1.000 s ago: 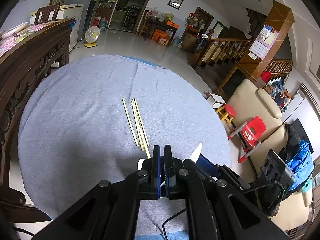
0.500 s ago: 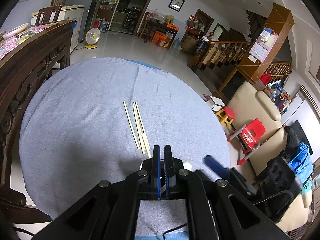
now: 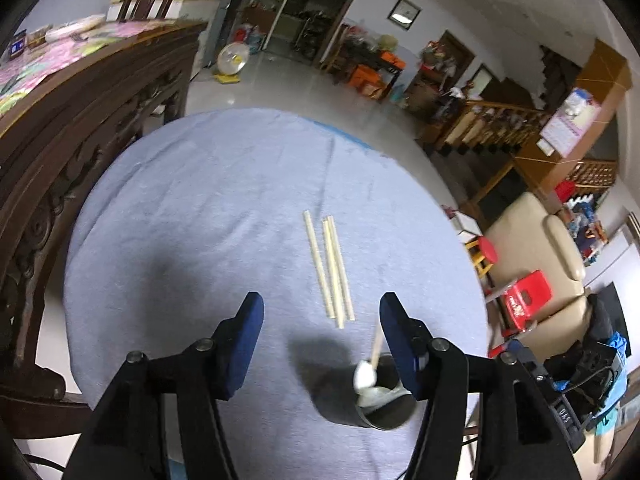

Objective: Organize utensils
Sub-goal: 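Move both open grippers back to the wooden chopsticks on the table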

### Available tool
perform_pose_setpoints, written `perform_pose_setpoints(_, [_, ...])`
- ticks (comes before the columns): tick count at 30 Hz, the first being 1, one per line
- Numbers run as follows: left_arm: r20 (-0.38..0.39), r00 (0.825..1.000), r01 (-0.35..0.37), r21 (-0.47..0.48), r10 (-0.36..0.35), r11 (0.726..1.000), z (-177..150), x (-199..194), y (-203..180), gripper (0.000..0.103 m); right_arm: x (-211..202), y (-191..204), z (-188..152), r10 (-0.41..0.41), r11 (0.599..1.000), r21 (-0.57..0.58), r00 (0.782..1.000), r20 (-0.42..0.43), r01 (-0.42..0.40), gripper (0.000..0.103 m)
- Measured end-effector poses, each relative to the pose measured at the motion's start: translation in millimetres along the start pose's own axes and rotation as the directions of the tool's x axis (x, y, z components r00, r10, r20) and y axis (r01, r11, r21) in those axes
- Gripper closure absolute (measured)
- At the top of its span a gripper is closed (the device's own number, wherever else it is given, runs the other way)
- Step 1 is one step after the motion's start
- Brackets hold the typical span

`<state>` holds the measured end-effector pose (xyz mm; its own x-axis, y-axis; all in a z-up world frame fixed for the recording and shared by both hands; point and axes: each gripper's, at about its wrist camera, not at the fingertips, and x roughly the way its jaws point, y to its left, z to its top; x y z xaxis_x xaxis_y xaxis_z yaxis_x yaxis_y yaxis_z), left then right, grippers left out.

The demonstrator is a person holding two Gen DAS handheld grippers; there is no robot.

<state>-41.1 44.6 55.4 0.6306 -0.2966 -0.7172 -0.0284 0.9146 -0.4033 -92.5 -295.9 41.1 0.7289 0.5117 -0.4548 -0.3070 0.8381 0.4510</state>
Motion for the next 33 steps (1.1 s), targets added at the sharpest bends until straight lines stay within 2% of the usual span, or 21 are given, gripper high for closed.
perform_pose_setpoints(6, [-0.069,0.996,-0.051,-0.051,0.048,0.997,13,33,30,0.042,18,-54,10,-0.048,0.995,0.086,0.991,-0.125,0.059,0.040])
perform_pose_setpoints(13, [-0.170,0.979,-0.129,-0.064,0.116,0.990,21,83,53,0.042,64,-97,25,-0.091,0.982,0.130,0.945,-0.315,0.138,0.041])
perform_pose_setpoints(15, [-0.196,0.972,-0.146,-0.057,0.132,0.988,24,96,55,0.042,80,-105,29,-0.098,0.978,0.135,0.926,-0.364,0.157,0.041])
perform_pose_setpoints(18, [-0.240,0.957,-0.176,-0.036,0.162,0.984,29,118,57,0.042,108,-111,32,-0.124,0.975,0.109,0.883,-0.453,0.193,0.043])
perform_pose_setpoints(20, [-0.259,0.947,-0.201,-0.017,0.190,0.979,33,129,55,0.042,129,-112,35,-0.151,0.974,0.068,0.846,-0.511,0.215,0.044])
perform_pose_setpoints(25, [-0.288,0.917,-0.282,0.019,0.275,0.959,47,159,55,0.042,184,-104,46,-0.172,0.976,0.005,0.783,-0.597,0.218,0.055])
perform_pose_setpoints(27, [-0.303,0.911,-0.290,0.016,0.281,0.957,51,169,56,0.042,207,-99,52,-0.172,0.977,-0.012,0.761,-0.625,0.211,0.057])
perform_pose_setpoints(33, [-0.330,0.896,-0.304,0.036,0.298,0.952,58,196,57,0.042,275,-69,67,-0.155,0.985,-0.054,0.713,-0.684,0.163,0.058])
